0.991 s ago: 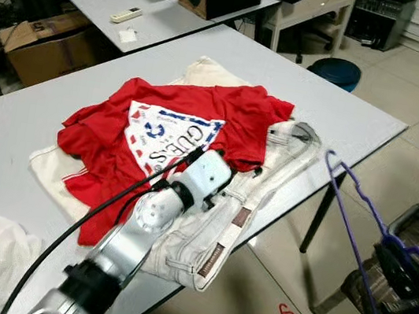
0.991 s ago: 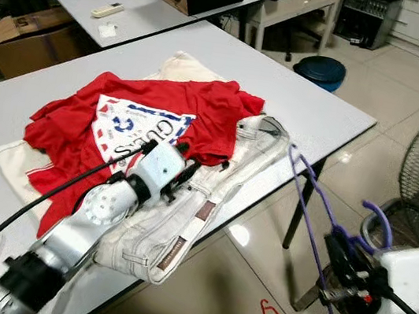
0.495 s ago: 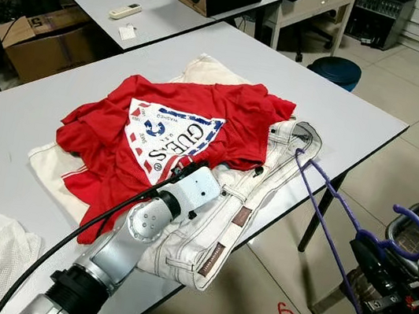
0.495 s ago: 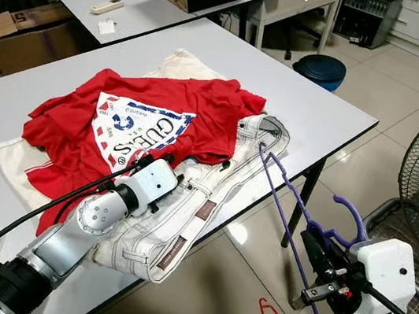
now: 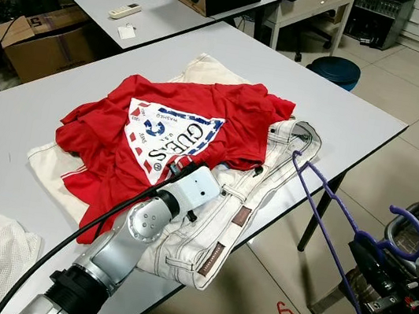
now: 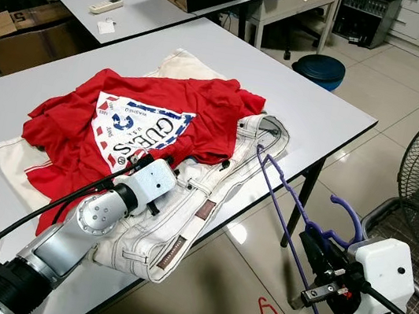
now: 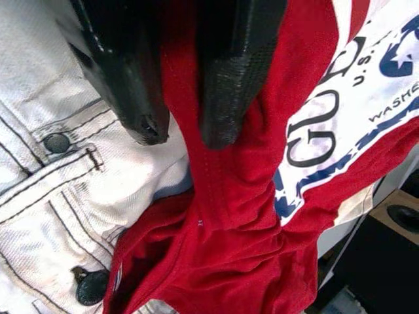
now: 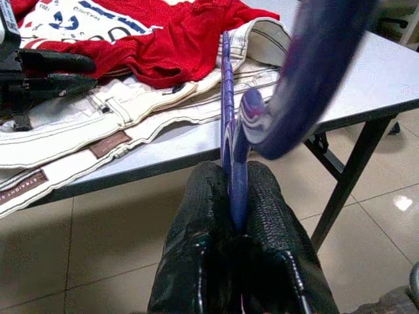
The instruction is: Hang hanger
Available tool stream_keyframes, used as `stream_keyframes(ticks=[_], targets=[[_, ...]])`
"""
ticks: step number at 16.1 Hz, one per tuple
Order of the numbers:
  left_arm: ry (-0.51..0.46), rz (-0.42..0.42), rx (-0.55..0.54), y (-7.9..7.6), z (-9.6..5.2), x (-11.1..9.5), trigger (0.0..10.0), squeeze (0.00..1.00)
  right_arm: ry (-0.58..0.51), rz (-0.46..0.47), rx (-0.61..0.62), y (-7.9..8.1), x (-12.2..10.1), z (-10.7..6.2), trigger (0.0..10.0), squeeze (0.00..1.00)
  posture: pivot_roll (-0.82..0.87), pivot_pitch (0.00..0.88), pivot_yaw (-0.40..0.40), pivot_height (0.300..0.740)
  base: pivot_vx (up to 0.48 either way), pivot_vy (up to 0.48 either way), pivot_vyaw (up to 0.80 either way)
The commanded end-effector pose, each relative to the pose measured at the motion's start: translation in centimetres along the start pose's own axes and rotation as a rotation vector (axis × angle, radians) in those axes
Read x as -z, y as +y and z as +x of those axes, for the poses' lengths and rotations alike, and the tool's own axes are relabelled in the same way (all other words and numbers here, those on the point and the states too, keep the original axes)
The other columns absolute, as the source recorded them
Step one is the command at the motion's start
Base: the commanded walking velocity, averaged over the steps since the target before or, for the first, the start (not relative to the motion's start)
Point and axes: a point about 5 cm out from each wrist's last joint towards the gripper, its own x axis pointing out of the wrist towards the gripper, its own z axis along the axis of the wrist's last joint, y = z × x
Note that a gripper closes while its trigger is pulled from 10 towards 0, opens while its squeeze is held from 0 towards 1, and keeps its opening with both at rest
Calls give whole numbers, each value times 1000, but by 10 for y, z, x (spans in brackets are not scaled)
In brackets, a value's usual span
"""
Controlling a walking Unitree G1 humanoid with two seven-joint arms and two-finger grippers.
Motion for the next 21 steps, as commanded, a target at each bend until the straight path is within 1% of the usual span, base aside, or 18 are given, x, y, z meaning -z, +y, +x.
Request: stream_keyframes(ticks=[1, 5, 9, 10, 12, 13, 14, 15, 16, 17, 18, 19, 20, 21], targets=[[38, 7, -27, 5, -4, 9, 0, 0, -8, 5, -21, 0, 0, 0, 10000, 0, -234, 83, 122, 740, 0, 0, 0], [35, 43, -66, 12, -6, 9, 0, 0, -14, 3, -22, 1, -1, 1, 10000, 0, -234, 81, 122, 740, 0, 0, 0], [10, 39, -91, 21, -7, 6, 0, 0, -14, 2, -17, -1, -1, 1, 10000, 0, -237, 86, 117, 740, 0, 0, 0], [-1, 40, -110, 28, -8, 4, 0, 0, -14, 2, -17, -1, -2, 1, 10000, 0, -235, 89, 116, 740, 0, 0, 0], [-12, 51, -183, 47, -11, 2, 0, 0, -14, 1, -17, -2, -2, 1, 10000, 0, -236, 92, 114, 740, 0, 0, 0], [-12, 53, -199, 52, -11, 2, 0, 0, -15, 2, -17, -2, -2, 1, 10000, 0, -236, 92, 114, 740, 0, 0, 0], [-41, 21, -225, 62, -12, -2, 0, 0, -14, 3, -22, -1, -2, 1, 10000, 0, -234, 94, 111, 740, 0, 0, 0], [-75, -11, -219, 64, -12, -6, 0, 0, -14, 3, -23, -1, -2, 1, 10000, 0, -233, 95, 110, 740, 0, 0, 0], [-215, -212, -155, 62, -13, -23, 0, 0, -14, 4, -28, -1, -2, 1, 10000, 0, -231, 96, 107, 740, 0, 0, 0], [-288, -328, -114, 61, -16, -32, 0, 0, -13, 3, -30, -1, -2, 1, 10000, 0, -231, 96, 107, 740, 0, 0, 0], [-328, -363, -79, 60, -18, -36, 0, 0, -14, 3, -34, -1, -2, 2, 10000, 0, -232, 98, 106, 740, 0, 0, 0], [-337, -380, -77, 62, -19, -37, 0, 0, -15, 2, -37, -1, -2, 2, 10000, 0, -232, 98, 106, 740, 0, 0, 0], [-337, -393, -87, 65, -19, -36, 0, 0, -15, 3, -39, -1, -2, 2, 10000, 0, -232, 98, 106, 740, 0, 0, 0], [-322, -380, -101, 68, -19, -34, 0, 0, -15, 4, -39, 0, -2, 3, 10000, 0, -225, 96, 111, 740, 0, 0, 0]])
